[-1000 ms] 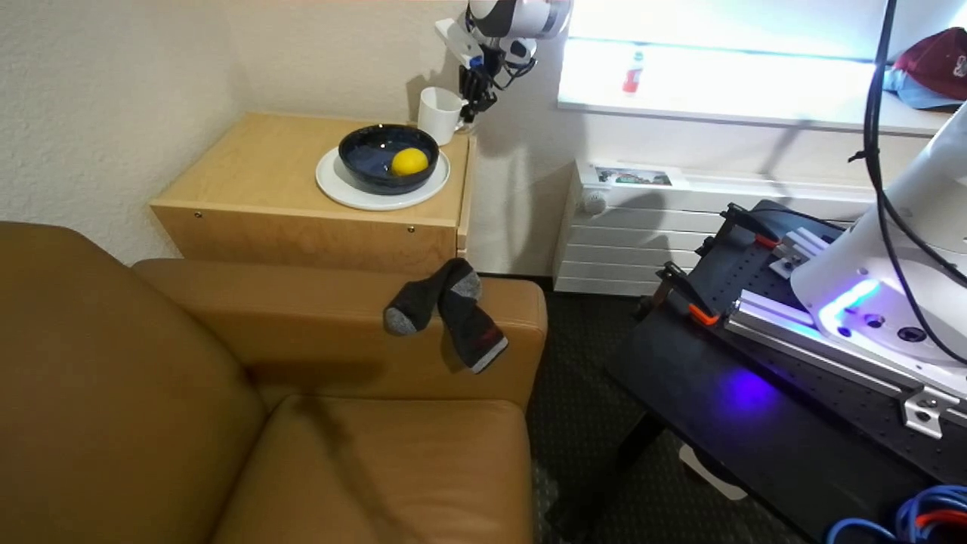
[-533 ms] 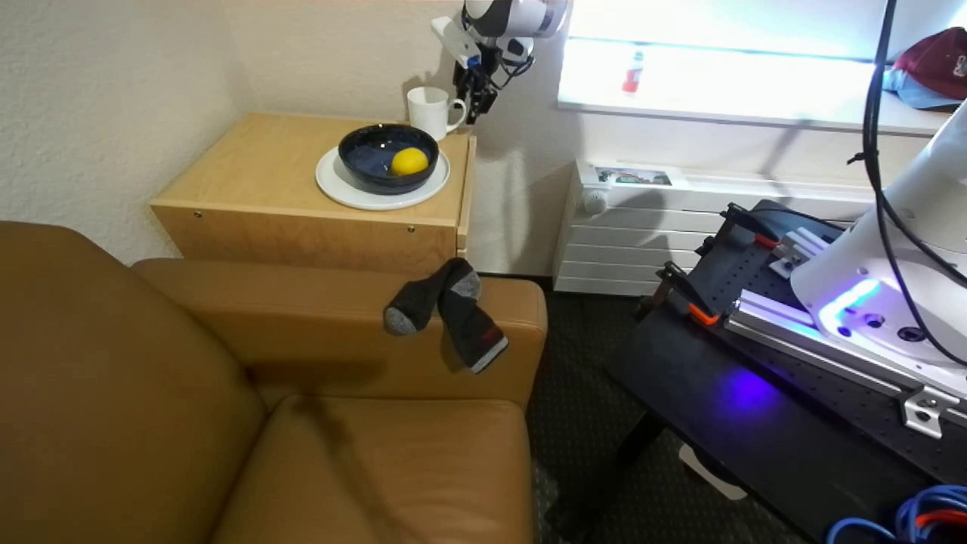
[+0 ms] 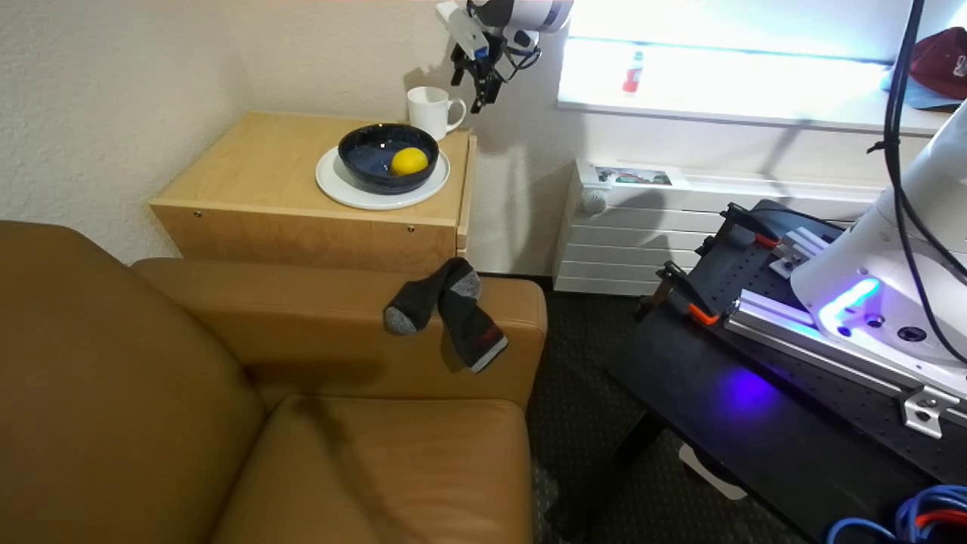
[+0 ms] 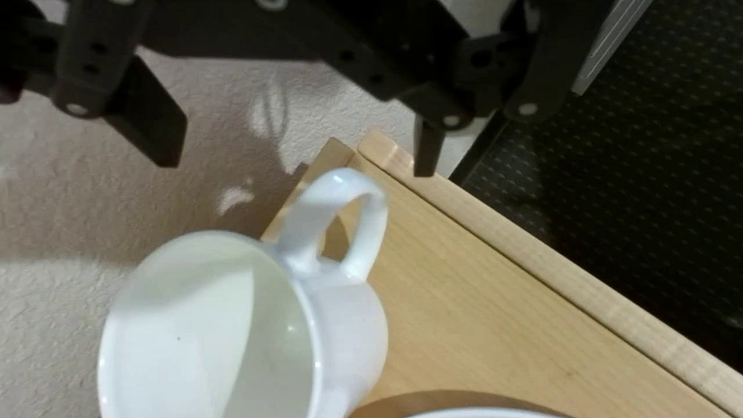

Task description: Move the airpod case from the bowl to the windowsill then put the lemon in the bowl

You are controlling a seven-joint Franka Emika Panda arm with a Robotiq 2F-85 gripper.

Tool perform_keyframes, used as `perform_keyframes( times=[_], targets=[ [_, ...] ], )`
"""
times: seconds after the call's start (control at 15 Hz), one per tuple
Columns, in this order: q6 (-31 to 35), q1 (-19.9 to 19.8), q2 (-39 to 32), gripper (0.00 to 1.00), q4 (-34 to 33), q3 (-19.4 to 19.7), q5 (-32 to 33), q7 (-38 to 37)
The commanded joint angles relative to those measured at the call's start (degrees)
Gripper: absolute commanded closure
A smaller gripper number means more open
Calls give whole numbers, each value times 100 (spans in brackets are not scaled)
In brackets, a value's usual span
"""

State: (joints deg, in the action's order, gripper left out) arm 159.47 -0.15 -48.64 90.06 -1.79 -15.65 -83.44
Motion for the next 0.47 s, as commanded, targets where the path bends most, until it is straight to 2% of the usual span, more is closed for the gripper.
perform_keyframes(
  times=[0.0,0.07,0.2,0.27,0.4],
  targets=[
    [615,-65,590,0,894,-94,-302,503],
    [786,-74,677,0,989,-146,-353,628],
    [1332,-258,913,0,1026,-655,-606,1095],
    [963,24,471,0,612,-143,-512,771],
    [1163,-7,676,0,675,-388,-661,986]
  ],
)
